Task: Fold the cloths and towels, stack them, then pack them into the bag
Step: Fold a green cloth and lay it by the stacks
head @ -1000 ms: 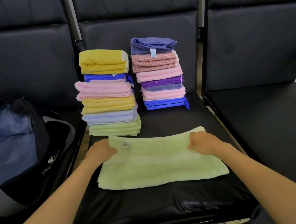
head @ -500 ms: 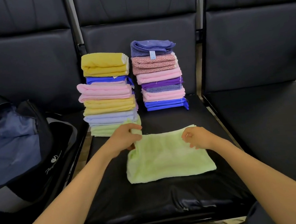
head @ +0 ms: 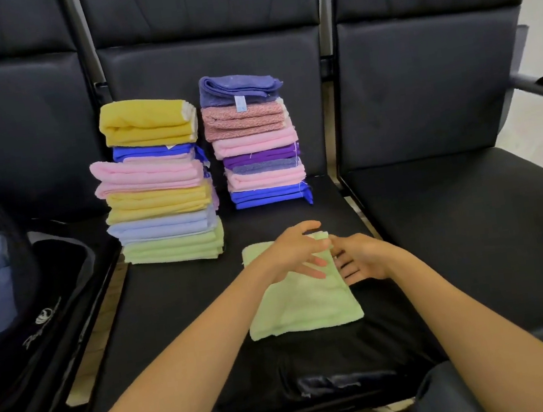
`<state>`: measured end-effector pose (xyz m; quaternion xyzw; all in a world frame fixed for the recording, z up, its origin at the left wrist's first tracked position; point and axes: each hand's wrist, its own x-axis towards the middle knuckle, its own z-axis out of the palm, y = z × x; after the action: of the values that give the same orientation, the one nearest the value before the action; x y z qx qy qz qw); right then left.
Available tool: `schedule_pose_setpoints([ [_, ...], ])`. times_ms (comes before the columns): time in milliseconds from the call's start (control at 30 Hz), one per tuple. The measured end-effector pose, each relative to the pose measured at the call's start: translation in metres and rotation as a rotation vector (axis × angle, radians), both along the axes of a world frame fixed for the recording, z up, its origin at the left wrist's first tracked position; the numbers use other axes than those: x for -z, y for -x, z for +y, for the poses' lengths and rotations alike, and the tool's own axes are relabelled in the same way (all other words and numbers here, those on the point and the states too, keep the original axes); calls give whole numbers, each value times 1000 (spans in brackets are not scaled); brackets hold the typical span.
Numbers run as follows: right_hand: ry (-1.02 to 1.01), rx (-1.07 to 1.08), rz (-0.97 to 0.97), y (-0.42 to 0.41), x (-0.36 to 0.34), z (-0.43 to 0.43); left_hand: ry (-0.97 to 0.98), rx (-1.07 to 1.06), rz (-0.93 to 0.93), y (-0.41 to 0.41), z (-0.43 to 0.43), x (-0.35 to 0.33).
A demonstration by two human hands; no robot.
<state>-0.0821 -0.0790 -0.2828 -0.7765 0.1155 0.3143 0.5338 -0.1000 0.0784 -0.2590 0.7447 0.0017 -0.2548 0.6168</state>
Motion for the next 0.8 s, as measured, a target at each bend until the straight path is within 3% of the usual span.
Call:
schedule_pose_setpoints([
  [133, 144, -107, -40, -1, 5, 3, -90, -144, -56, -1, 19, 10],
  [267, 260, -170, -146, -1, 11, 14, -366, -245, -126, 0, 53, 34],
  [367, 274, -136, -208, -1, 5, 19, -512, -314, -46, 3, 68, 50],
  [500, 228, -132, -149, 2, -3, 12, -316, -363, 155, 9, 75, 60],
  [600, 313, -218, -87, 3, 6, 8, -246, -356, 176, 10, 73, 67],
  [800, 483, -296, -159, 1, 12, 12, -36, -366, 240, 12, 72, 62],
])
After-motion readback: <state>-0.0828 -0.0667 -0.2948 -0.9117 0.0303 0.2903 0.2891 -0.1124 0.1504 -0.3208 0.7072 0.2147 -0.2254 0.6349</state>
